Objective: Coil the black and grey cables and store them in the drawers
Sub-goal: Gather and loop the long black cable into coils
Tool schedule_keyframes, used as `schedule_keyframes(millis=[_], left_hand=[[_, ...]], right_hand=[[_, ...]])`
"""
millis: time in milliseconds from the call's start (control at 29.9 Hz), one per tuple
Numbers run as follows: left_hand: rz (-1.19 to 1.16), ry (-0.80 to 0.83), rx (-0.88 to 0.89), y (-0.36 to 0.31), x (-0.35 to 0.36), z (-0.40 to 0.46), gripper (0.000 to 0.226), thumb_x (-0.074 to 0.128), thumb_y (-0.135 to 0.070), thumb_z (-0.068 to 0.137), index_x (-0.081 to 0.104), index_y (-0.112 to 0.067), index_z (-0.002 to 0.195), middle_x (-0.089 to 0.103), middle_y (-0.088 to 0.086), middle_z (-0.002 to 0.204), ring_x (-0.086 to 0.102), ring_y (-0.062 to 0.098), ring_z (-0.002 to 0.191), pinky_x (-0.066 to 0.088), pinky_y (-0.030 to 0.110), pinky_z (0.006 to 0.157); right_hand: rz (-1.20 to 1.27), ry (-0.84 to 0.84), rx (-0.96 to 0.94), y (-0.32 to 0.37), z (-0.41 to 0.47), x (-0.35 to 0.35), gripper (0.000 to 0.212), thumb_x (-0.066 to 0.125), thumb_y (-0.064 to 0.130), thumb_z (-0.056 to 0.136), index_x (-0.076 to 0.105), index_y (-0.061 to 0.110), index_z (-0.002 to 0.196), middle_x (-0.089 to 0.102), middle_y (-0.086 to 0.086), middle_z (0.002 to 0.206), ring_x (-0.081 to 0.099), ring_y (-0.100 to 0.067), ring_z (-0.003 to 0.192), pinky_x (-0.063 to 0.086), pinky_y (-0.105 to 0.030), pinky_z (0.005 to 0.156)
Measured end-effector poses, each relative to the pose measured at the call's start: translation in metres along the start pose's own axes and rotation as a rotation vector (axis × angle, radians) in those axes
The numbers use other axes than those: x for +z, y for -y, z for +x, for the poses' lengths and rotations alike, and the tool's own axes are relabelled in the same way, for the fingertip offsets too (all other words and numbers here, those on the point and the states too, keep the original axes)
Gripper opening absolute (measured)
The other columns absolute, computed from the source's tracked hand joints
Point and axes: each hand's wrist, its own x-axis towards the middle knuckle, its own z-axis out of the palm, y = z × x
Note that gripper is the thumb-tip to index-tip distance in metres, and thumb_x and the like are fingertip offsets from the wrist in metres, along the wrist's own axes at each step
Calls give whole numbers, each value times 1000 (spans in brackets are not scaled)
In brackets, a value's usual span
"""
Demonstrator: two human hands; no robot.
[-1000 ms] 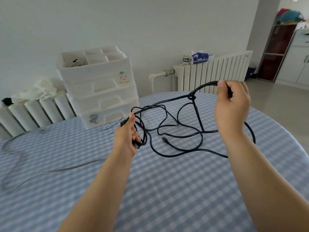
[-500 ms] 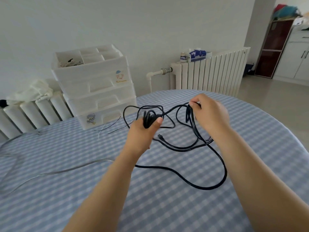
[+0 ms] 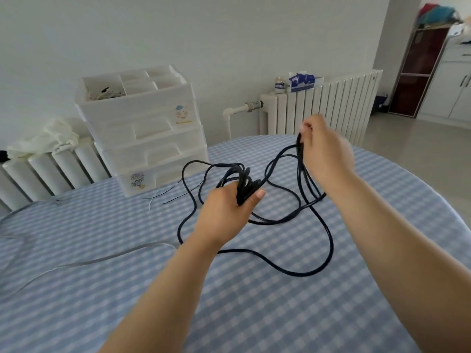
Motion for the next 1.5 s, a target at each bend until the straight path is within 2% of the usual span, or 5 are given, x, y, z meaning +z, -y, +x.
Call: schedule_keyframes(millis=[635, 769, 1002, 1203, 1504], left_hand=[[-509, -338, -284, 27, -21, 12, 46, 60, -58, 81, 41, -18, 66, 32, 8, 58, 29, 24, 55, 25, 37, 51], [-533, -439, -297, 27, -31, 14, 40, 64, -53, 81, 45, -31, 53, 35, -2, 53, 31, 22, 55, 29, 40, 54], [-617, -459, -294, 25, -37, 17, 46, 62, -44, 89, 43, -29, 50, 32, -6, 47, 26, 16, 46, 23, 32, 46], [-519, -277, -307, 23, -25, 16, 41, 55, -47, 92, 47, -12, 73, 32, -2, 48, 26, 16, 44, 25, 29, 45], [-626, -206, -382, 21, -27, 15, 44, 52, -47, 93, 36, -16, 67, 28, -3, 47, 23, 13, 39, 23, 28, 42]], right_hand=[[1060, -258, 846, -46, -7, 20, 36, 33, 43, 103, 50, 12, 101, 75, -5, 87, 68, -17, 54, 56, -28, 57], [841, -214, 922, -70, -12, 28, 40, 38, 46, 101, 59, 11, 97, 70, -2, 75, 45, -8, 43, 38, -22, 43], [25, 255, 575, -82, -34, 46, 54, 32, 55, 99, 63, 12, 86, 62, -4, 78, 58, -25, 73, 39, -30, 59], [-19, 284, 166, -59, -38, 40, 38, 39, 21, 102, 47, 22, 139, 42, 0, 145, 35, -20, 134, 31, -38, 107], [122, 455, 37, -22, -44, 22, 30, 26, 33, 104, 49, 24, 119, 69, 6, 103, 59, -17, 97, 39, -36, 100]])
